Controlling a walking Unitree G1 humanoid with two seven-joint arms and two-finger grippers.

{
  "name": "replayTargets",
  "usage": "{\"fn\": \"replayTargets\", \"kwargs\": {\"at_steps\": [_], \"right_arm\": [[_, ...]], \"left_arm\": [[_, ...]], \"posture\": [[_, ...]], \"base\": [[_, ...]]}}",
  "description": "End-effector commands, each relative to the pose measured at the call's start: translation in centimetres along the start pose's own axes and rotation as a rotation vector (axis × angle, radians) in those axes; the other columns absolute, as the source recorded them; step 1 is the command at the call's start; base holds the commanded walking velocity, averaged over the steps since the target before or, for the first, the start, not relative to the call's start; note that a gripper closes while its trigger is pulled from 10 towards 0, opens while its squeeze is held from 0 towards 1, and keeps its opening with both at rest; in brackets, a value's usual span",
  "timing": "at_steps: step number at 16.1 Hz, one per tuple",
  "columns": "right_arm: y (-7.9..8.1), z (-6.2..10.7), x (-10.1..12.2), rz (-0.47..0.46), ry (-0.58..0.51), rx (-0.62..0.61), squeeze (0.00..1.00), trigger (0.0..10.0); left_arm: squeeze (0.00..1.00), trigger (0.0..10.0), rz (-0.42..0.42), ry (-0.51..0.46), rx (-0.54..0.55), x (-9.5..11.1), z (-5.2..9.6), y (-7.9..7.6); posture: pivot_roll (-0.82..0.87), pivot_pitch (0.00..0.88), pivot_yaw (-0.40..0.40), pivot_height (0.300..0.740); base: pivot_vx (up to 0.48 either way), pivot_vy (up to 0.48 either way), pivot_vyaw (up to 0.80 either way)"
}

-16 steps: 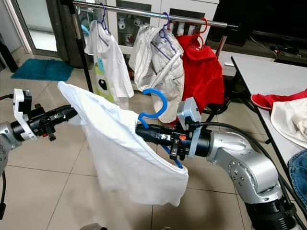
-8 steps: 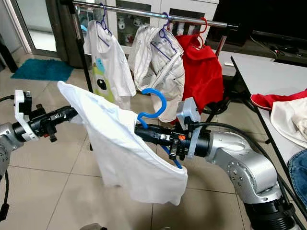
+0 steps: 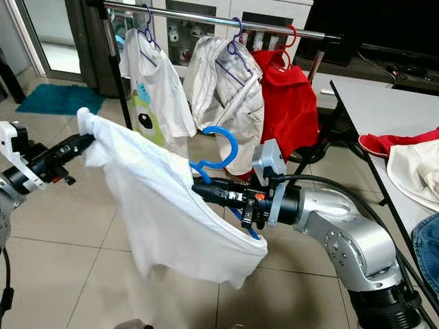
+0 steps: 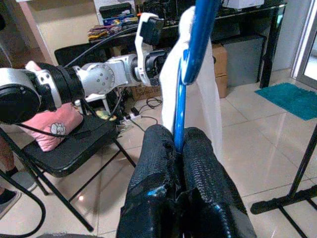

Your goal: Hang hanger

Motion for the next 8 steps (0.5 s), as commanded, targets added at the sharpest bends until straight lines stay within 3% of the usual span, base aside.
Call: {"fn": "replayTargets", "kwargs": {"at_steps": [1,7,8], "right_arm": [[0.2,0.1,1.1,0.045,-0.019,0.014,0.0,10.0],[0.0,0.2,1.0,0.041,-0.015,-0.003,0.0,10.0],[-0.1,0.2,0.9,0.041,-0.015,-0.007,0.0,10.0]], "left_arm": [[0.0,0.0,-0.036,-0.013,0.051,0.8,0.0,0.9],[0.0,0.0,-0.077,-0.053,0.31,1.6,1.3,4.4],[0.0,0.0,-0.067,-0.097,0.405,2.3,1.9,5.5]], "posture": [[-0.1,0.0,-0.046,0.74],[-0.1,0.0,-0.047,0.74],[-0.1,0.0,-0.047,0.74]], "base": [[0.0,0.0,0.0],[0.0,0.0,0.0],[0.0,0.0,0.0]]}}
Point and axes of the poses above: a point about 5 cm out from each wrist's last joint towards the gripper, its own z axis pointing back from the gripper into the wrist, its own x axis along the axis of the wrist's last joint, y = z × x, the point moved 5 cm from there along -z, pointing out of the wrist towards the gripper, and after that the axes turned 1 degree about z, right-handed, at the moved point
